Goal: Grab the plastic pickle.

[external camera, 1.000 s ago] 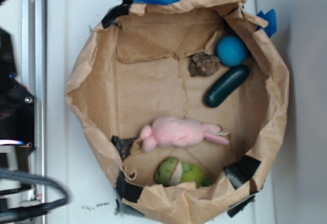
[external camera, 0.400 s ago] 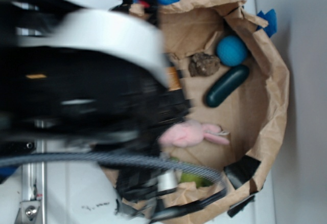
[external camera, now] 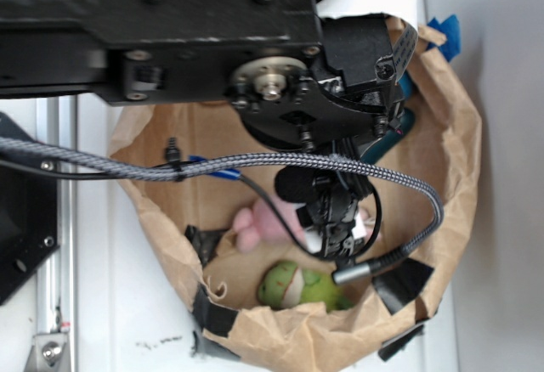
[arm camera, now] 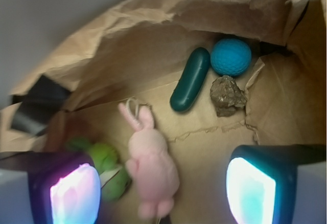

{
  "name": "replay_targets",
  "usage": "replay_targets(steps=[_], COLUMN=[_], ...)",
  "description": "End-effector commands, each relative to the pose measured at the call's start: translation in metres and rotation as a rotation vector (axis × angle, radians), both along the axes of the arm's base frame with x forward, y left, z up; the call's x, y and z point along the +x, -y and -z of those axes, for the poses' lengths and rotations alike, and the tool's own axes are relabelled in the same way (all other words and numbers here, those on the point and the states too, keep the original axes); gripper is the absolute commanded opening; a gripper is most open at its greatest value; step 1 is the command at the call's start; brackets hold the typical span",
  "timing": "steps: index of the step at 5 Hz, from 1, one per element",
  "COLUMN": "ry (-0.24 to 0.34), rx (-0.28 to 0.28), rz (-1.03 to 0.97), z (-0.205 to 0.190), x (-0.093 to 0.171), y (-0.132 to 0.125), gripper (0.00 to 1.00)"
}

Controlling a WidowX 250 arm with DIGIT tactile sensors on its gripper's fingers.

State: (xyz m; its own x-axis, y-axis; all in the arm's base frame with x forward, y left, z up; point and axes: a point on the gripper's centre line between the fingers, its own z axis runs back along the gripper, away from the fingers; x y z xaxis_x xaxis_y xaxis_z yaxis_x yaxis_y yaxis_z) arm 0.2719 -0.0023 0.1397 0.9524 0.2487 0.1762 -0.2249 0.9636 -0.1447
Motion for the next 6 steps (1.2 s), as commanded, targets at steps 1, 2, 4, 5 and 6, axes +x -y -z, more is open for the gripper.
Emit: replay_targets(steps=[1,2,4,5,6], ry=[0.041,0.058,0.101,0.103,0.109], rx=[0.073,0.050,0.030,0.015,0.010], rz=[-0.028,-0.125,-0.219,-0.222,-0.221], z=[0.021,0.034,0.048,0.049,0.049], x=[-0.004,0.001,0.017,0.026,0.037], y=[-0.014,-0.024,-0.019,-0.014,-0.010], gripper=[1.00,1.00,1.00,1.00,1.00])
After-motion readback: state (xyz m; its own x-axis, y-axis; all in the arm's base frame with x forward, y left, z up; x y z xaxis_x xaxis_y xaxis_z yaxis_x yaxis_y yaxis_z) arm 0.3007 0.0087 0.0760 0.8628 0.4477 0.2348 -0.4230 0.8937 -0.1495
